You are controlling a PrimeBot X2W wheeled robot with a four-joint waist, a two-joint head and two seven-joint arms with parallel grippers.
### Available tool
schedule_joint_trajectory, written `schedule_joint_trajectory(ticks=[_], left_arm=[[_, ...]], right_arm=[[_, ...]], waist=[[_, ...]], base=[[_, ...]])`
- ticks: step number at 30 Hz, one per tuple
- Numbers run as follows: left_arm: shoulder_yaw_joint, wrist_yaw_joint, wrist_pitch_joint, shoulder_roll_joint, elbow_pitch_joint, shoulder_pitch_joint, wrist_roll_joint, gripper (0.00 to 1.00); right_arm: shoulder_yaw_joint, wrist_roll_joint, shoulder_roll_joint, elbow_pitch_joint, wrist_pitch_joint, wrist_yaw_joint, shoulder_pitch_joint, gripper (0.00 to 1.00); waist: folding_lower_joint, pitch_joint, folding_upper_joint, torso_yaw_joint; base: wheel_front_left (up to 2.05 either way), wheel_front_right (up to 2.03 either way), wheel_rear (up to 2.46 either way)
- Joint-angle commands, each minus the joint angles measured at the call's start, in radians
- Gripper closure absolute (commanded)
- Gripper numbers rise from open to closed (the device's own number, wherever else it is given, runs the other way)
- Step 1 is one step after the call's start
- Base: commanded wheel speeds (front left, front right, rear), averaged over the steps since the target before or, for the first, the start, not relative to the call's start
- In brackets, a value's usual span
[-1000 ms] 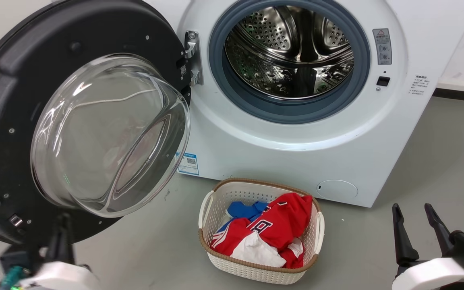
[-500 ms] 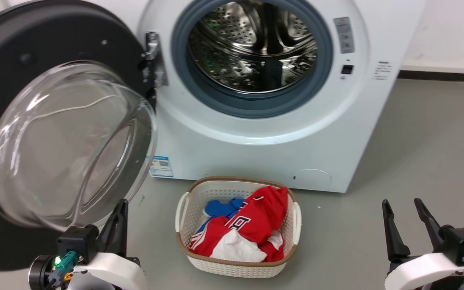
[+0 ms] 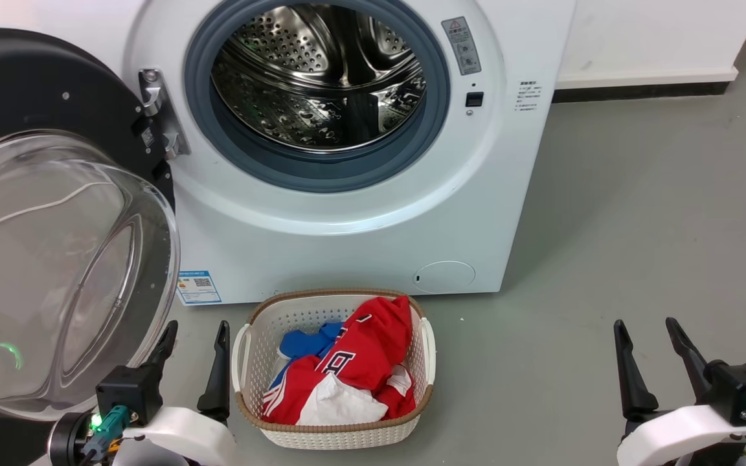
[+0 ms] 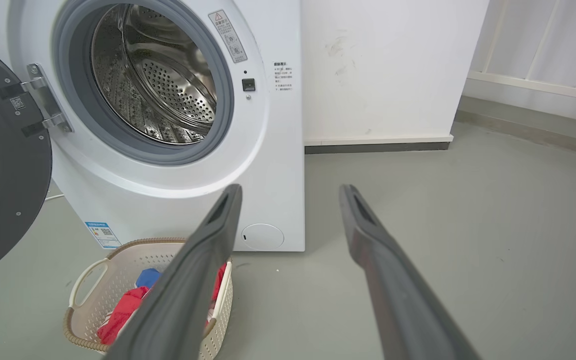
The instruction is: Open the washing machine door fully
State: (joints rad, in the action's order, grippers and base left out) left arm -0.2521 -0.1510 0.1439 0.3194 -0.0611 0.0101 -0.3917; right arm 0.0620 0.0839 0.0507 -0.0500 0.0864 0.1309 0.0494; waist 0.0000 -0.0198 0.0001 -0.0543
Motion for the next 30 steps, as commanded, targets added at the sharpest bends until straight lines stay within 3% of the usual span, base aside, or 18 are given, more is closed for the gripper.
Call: schedule_joint_trajectory(ticks=[1, 30], left_arm=[[-0.001, -0.004, 0.007, -0.002, -0.004, 0.012, -0.002, 0.00], [-0.005, -0.012, 0.043, 0.009, -0.016, 0.018, -0.013, 0.00]], right_arm=[[-0.002, 0.000, -0.001, -0.003, 0.000, 0.000, -0.010, 0.00], [-0.035, 0.009, -0.001, -0.018, 0.018, 0.000, -0.023, 0.00]], waist=[[0.0000, 0.001, -0.0001, -0.006], [0.0000, 0.014, -0.0001, 0.007]], base=[[0.00, 0.00, 0.00], [0.00, 0.00, 0.00]])
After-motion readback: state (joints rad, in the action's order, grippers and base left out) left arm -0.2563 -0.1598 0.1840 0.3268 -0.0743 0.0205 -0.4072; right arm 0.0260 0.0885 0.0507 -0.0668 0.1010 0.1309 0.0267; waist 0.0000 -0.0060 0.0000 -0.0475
